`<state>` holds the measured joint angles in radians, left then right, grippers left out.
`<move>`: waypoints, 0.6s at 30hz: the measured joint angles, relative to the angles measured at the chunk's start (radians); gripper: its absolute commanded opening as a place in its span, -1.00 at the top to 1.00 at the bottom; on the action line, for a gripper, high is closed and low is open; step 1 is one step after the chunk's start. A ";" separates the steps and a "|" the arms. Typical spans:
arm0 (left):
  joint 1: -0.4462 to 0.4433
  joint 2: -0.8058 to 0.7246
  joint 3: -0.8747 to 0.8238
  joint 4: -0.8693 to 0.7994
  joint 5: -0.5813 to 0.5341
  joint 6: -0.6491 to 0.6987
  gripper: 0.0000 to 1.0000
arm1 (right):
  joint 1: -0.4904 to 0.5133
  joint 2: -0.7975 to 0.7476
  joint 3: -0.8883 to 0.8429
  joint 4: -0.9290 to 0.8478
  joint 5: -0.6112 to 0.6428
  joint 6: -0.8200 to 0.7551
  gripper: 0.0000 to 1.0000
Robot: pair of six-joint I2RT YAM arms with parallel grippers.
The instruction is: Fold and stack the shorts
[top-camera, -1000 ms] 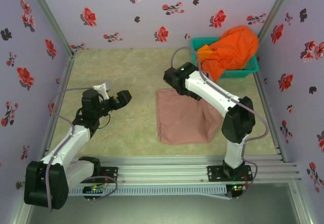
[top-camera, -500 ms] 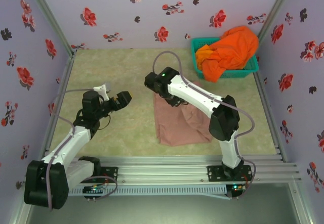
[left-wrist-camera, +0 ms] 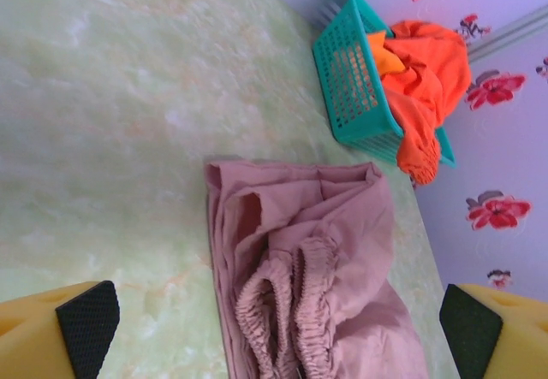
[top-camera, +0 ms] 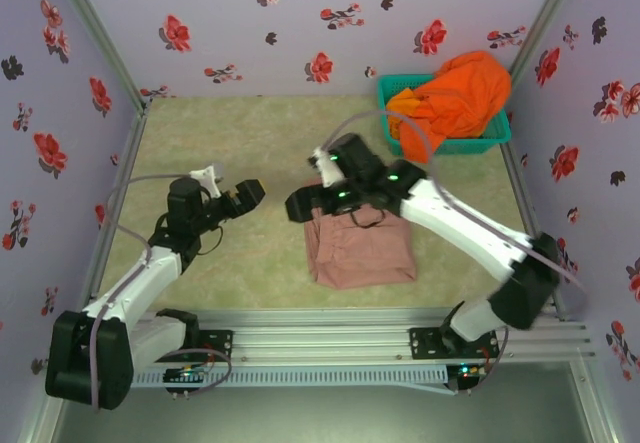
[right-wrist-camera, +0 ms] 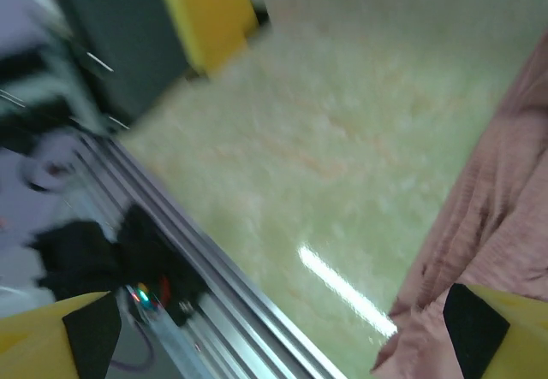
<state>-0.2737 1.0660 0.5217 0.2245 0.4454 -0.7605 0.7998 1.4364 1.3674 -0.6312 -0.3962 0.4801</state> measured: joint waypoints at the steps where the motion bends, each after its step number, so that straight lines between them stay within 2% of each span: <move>1: -0.026 0.018 0.020 -0.015 -0.008 0.000 -0.95 | -0.036 -0.050 -0.030 0.026 0.000 0.005 -0.98; 4: -0.115 0.092 0.098 -0.056 -0.035 0.003 -0.84 | -0.149 -0.131 -0.135 0.079 0.003 0.028 -0.98; 10: -0.264 0.286 0.279 -0.142 -0.069 0.021 -0.63 | -0.328 -0.146 -0.338 0.094 0.024 0.056 -0.98; 18: -0.369 0.545 0.498 -0.241 -0.074 0.101 -0.42 | -0.484 -0.193 -0.404 0.114 0.034 0.076 -0.98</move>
<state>-0.6422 1.6108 1.0195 -0.0166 0.3714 -0.6598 0.3153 1.2434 0.9638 -0.5171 -0.3618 0.5560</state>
